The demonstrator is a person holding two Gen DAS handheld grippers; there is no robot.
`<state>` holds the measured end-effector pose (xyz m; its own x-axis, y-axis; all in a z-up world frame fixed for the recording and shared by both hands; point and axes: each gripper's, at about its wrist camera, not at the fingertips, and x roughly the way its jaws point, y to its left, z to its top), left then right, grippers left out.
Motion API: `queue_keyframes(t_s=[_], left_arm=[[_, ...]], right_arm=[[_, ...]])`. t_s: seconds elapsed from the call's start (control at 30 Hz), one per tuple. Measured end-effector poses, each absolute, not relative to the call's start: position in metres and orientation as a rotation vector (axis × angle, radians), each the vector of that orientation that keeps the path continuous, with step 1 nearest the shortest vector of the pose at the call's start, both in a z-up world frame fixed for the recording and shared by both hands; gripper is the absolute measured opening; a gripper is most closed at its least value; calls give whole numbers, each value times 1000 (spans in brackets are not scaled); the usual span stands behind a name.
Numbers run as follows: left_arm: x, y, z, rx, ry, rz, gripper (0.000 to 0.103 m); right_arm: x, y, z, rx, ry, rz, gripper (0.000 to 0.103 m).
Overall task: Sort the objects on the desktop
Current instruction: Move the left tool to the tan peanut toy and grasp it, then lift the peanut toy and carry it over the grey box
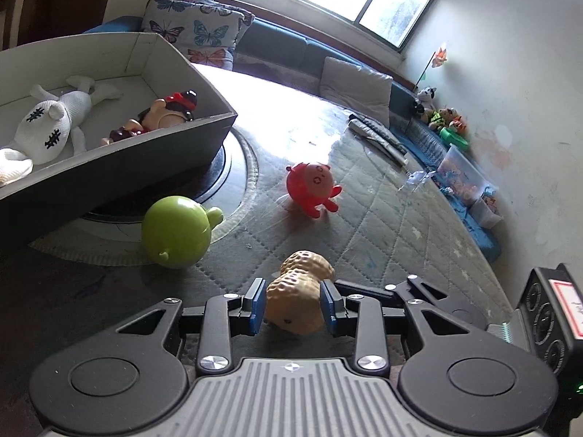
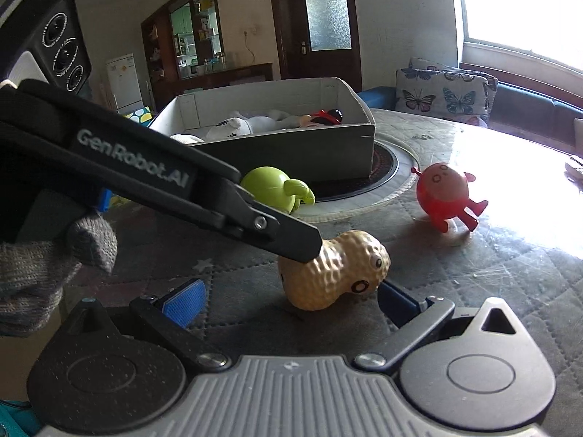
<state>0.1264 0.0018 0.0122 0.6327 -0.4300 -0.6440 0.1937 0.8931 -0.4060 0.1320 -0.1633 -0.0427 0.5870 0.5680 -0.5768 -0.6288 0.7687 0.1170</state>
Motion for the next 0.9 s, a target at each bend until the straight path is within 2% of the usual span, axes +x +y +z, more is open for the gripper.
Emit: queue_keyframes(t_s=[0.37, 0.63, 0.73, 0.9], left_arm=[[127, 4, 11, -328, 820, -372, 37], [126, 8, 9, -352, 822, -367, 37], [123, 10, 8, -363, 826, -369, 37], [117, 15, 7, -371, 829, -366, 37]], right_arm=[[145, -166, -41, -116, 646, 633, 100], [148, -158, -44, -151, 656, 631, 81], [145, -155, -44, -152, 653, 624, 77], [139, -148, -44, -153, 649, 609, 76]])
